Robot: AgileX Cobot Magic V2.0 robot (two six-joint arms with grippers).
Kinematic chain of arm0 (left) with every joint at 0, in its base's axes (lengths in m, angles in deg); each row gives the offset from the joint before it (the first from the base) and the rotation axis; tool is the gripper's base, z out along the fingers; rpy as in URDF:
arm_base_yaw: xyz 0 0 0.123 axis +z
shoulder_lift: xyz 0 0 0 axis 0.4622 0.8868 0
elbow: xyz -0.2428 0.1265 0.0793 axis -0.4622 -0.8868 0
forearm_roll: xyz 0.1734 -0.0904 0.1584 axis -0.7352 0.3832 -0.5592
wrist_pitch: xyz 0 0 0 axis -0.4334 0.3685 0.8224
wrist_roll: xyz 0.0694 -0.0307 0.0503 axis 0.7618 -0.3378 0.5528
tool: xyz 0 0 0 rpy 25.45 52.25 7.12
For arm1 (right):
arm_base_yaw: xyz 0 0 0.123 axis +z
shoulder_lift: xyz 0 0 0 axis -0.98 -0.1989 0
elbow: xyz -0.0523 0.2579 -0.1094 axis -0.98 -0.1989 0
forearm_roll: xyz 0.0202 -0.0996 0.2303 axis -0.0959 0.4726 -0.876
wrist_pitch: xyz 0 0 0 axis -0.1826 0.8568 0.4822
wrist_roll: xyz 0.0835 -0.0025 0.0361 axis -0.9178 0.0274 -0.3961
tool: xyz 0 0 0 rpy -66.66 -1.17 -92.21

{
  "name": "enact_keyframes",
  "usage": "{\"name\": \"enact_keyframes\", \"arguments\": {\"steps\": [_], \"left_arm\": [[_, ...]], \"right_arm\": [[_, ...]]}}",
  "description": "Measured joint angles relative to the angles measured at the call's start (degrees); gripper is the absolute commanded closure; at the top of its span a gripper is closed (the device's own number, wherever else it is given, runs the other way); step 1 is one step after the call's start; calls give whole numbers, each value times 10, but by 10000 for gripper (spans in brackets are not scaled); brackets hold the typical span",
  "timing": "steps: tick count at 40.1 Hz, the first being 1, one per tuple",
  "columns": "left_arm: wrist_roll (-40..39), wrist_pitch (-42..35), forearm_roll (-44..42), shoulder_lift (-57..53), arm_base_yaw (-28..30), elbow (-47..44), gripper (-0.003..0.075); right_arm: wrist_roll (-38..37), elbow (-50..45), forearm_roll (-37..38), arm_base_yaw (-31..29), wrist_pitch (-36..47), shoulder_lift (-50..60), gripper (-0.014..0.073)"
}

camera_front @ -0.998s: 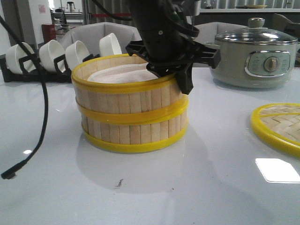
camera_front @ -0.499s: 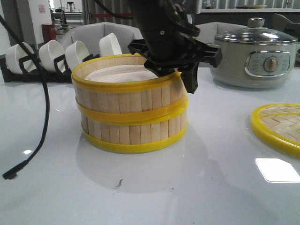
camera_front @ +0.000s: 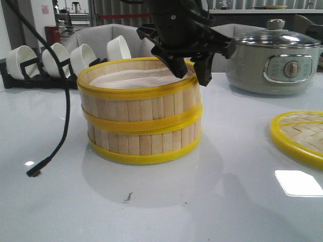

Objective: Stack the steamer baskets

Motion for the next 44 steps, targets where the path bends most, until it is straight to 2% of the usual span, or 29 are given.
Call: {"name": "enact_keyframes", "arguments": {"steps": [11,16,20,28,34,44], "left_arm": [[0,43,-26,0,0,26,352],[0,80,-39,0,0,62,468],[0,96,-43,0,3,99,638],[0,102,-43,-43,41,161,635],[0,111,-44,-95,91,172,635],[0,175,-48,-144,159,173,635]], "right_arm": [[0,0,0,0,0,-19,242],[0,0,0,0,0,-20,242],[0,0,0,0,2,-20,242],[0,0,0,0,5,-20,242],[0,0,0,0,5,-20,242],[0,0,0,0,5,-20,242]]}}
